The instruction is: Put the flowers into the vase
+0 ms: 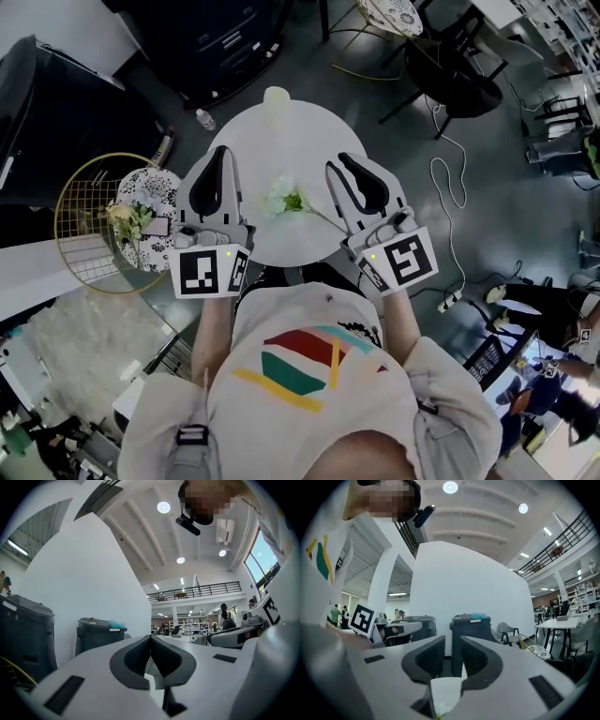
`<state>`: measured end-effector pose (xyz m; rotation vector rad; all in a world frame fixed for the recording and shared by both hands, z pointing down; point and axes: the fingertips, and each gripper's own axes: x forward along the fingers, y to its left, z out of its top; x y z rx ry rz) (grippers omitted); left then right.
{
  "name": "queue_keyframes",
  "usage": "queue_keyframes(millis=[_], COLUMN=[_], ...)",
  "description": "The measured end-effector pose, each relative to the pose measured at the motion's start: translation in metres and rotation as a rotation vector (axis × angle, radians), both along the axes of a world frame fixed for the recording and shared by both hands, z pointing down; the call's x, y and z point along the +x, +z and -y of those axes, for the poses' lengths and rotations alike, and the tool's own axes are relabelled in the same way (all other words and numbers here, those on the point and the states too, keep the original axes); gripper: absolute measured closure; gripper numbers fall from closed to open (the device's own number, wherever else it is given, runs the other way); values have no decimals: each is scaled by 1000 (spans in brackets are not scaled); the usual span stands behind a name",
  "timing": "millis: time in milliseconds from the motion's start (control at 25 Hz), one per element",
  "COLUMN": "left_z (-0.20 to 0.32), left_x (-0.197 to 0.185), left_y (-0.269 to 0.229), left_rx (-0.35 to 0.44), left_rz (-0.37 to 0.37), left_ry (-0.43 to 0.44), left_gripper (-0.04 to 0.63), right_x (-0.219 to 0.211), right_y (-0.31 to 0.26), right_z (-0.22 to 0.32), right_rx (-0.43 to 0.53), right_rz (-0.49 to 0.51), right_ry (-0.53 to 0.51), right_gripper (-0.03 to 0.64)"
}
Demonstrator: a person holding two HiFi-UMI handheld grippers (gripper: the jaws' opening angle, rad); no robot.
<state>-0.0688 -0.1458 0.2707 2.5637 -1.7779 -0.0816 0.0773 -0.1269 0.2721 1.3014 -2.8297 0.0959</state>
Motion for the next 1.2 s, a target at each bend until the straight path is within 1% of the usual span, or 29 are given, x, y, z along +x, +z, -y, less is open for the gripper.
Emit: queue_keyframes(millis=[40, 80, 120, 160, 200, 240, 360, 400, 440, 480, 520, 560, 600, 720, 800, 880, 1000, 1120, 1200], left_z=[1, 1, 1, -1, -2, -3, -3, -3, -4, -5, -5, -6, -6, -9, -13, -14, -13, -17, -18], left_x=[2, 5, 8, 10, 11, 11, 7, 5, 3, 1, -2, -4, -7, -13, -17, -27, -40, -44, -46], left_y=[2, 4, 5, 6, 8, 9, 21, 27, 34, 41, 48, 55, 62, 86, 105, 122, 142, 158, 166], left_rx=[-5, -10, -14, -16, -16, -16, -30, -41, -53, -65, -78, -90, -101, -143, -172, -196, -225, -247, -258], left_rz=[5, 9, 13, 16, 20, 25, 32, 30, 28, 25, 22, 18, 13, -7, -22, -31, -48, -64, -69], left_ry=[-4, -7, -9, -9, -9, -10, -20, -27, -33, -39, -45, -51, -57, -82, -104, -122, -144, -156, -157], left_gripper=[589, 589, 589, 589, 589, 589, 589, 589, 589, 589, 589, 589, 589, 589, 589, 589, 589, 589, 589], right_x=[0, 0, -1, -5, -10, -17, -43, -49, -54, -57, -59, -61, -62, -61, -59, -63, -72, -73, -73], right_y=[-4, -7, -8, -5, 0, 8, 47, 60, 73, 88, 106, 127, 149, 215, 252, 280, 308, 331, 343], right_z=[2, 3, 3, 2, 1, 0, -8, -10, -10, -8, -7, -6, -6, -13, -20, -23, -22, -26, -26], right_rx=[36, 76, 105, 112, 96, 59, -150, -205, -239, -264, -288, -317, -352, -469, -536, -576, -613, -652, -672], right_rz=[17, 25, 20, 7, -6, -20, -94, -105, -109, -120, -148, -194, -249, -396, -460, -508, -581, -685, -734], right_ry=[-6, -10, -19, -39, -75, -125, -304, -346, -369, -378, -381, -387, -397, -439, -456, -463, -497, -551, -563], right_gripper=[492, 364, 309, 293, 279, 271, 270, 270, 270, 267, 242, 208, 190, 151, 127, 124, 124, 126, 126])
